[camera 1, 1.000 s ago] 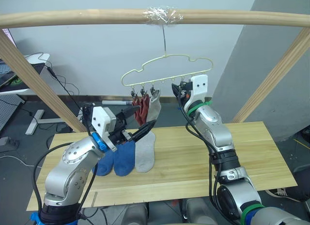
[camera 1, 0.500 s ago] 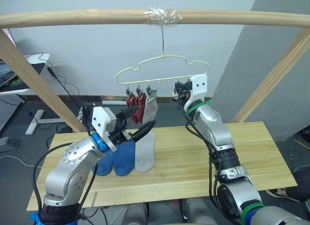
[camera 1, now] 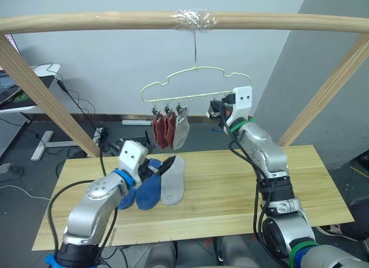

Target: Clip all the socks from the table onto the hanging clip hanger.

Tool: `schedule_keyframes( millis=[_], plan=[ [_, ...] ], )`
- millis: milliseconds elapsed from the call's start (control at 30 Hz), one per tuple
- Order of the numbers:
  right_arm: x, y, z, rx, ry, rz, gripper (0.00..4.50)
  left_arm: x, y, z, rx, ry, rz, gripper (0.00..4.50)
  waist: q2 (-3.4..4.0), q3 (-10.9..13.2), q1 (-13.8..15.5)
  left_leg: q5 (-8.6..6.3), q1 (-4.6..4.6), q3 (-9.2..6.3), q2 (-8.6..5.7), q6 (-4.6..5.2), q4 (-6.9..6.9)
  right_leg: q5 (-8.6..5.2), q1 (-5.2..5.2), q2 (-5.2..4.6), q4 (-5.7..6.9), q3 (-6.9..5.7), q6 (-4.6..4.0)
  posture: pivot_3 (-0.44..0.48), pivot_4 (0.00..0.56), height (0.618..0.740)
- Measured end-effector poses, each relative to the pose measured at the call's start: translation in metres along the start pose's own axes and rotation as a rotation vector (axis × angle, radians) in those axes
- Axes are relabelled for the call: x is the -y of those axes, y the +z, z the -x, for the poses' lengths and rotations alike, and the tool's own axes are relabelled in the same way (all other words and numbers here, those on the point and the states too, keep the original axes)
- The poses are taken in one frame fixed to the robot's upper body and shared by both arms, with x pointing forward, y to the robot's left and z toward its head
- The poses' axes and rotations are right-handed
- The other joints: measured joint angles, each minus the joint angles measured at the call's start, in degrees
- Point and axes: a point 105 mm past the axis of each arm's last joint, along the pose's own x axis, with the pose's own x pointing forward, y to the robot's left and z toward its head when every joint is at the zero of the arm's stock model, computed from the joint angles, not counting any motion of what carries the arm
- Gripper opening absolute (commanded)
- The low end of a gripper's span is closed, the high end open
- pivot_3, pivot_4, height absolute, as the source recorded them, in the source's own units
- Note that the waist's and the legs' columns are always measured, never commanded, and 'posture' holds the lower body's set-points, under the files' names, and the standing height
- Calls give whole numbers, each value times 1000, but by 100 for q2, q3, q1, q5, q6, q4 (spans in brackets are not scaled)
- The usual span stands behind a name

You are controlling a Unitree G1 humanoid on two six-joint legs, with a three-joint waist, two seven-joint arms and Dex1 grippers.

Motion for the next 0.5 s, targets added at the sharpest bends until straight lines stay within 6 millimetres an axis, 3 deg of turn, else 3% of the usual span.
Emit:
schedule_keyframes(
  millis=[100,233,500],
  plan=[
    [-3,1,3,-17,12,-7,39,2,-31,-13,-60,16,-6,4500,0,0,-14,0,-2,0,1,0,-1,0,-2,0,0,0,0,-44,148,740],
    [-4,2,7,-31,9,-11,39,-1,-58,-29,-128,40,3,4500,0,0,-26,0,-2,-1,1,0,2,1,-1,0,0,-2,1,-72,156,740],
    [-1,4,12,-37,-11,-10,39,2,-85,-38,-232,-13,-28,4500,0,0,-89,0,-3,0,1,0,3,2,-1,-1,1,-1,3,-83,159,740]
  ],
)
